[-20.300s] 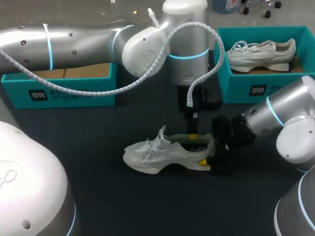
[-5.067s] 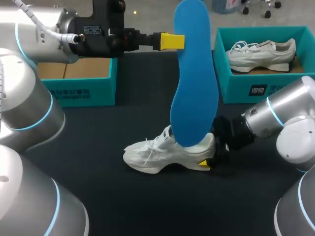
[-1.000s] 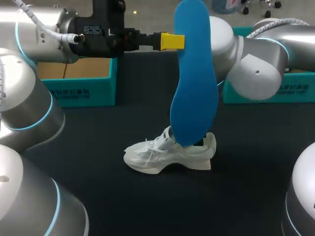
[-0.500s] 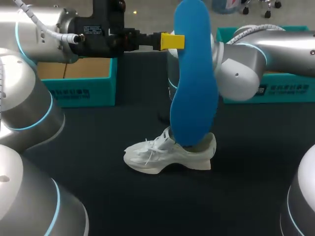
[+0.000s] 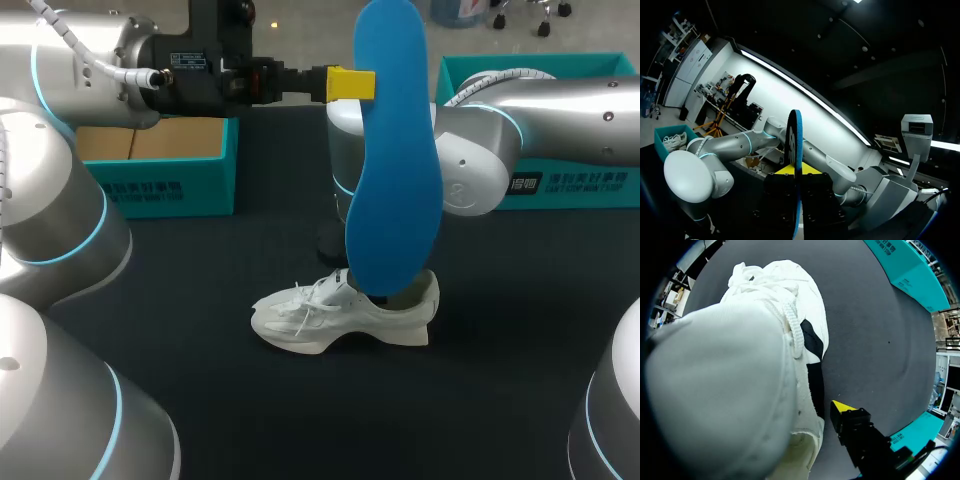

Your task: Take the shoe out of the shoebox, open the shoe tongue, remove and reinsert the insole, then place the shoe into the shoebox

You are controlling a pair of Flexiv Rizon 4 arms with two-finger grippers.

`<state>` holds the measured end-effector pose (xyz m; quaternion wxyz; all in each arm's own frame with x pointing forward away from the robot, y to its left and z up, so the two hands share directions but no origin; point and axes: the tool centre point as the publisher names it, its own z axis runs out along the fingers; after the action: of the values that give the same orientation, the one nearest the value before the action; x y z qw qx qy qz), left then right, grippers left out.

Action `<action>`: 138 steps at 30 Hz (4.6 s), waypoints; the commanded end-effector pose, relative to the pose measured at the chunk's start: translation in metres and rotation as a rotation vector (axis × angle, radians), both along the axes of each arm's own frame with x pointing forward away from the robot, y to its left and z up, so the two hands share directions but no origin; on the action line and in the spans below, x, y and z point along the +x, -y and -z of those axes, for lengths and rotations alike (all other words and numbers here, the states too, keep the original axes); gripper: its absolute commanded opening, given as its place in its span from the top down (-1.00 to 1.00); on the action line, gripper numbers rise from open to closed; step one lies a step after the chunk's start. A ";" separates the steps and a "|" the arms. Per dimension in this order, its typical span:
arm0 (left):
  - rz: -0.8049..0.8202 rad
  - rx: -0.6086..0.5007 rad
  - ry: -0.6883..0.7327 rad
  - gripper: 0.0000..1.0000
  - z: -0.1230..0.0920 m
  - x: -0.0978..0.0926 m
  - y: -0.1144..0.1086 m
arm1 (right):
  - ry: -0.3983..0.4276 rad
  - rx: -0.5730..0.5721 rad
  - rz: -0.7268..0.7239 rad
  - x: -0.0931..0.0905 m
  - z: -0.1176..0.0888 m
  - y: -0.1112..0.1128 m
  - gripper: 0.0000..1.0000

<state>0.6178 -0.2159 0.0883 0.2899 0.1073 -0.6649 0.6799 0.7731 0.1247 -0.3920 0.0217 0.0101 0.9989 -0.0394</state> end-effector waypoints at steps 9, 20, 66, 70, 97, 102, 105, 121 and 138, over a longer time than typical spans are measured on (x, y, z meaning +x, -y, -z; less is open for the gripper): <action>0.001 0.001 0.000 1.00 -0.001 0.001 0.001 | -0.006 -0.001 0.003 -0.008 0.000 0.008 1.00; 0.001 0.001 0.000 1.00 -0.001 0.001 0.001 | -0.021 0.062 0.228 -0.018 -0.017 0.007 1.00; 0.001 0.001 0.000 1.00 -0.001 0.001 0.001 | -0.059 0.265 1.203 -0.016 -0.033 0.021 1.00; 0.001 0.001 0.000 1.00 -0.001 0.001 0.001 | -0.081 0.288 1.223 -0.018 -0.031 0.015 1.00; 0.001 0.001 0.000 1.00 -0.001 0.001 0.001 | -0.119 0.309 1.387 -0.024 -0.008 0.004 -1.00; 0.001 0.001 0.000 1.00 -0.001 0.001 0.001 | -0.196 0.399 1.376 -0.023 -0.025 0.010 -1.00; 0.001 0.001 0.000 1.00 -0.001 0.001 0.001 | -0.284 0.488 1.356 -0.021 -0.037 0.013 -1.00; 0.001 0.001 0.000 1.00 -0.001 0.001 0.001 | -0.393 0.613 1.321 -0.017 -0.060 0.018 -1.00; 0.001 0.001 0.000 1.00 -0.001 0.001 0.001 | -0.728 0.868 1.352 0.001 -0.145 0.023 -1.00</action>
<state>0.6178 -0.2160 0.0883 0.2899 0.1074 -0.6650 0.6798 0.7787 0.1093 -0.2566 -0.3138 0.6025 0.6625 0.3155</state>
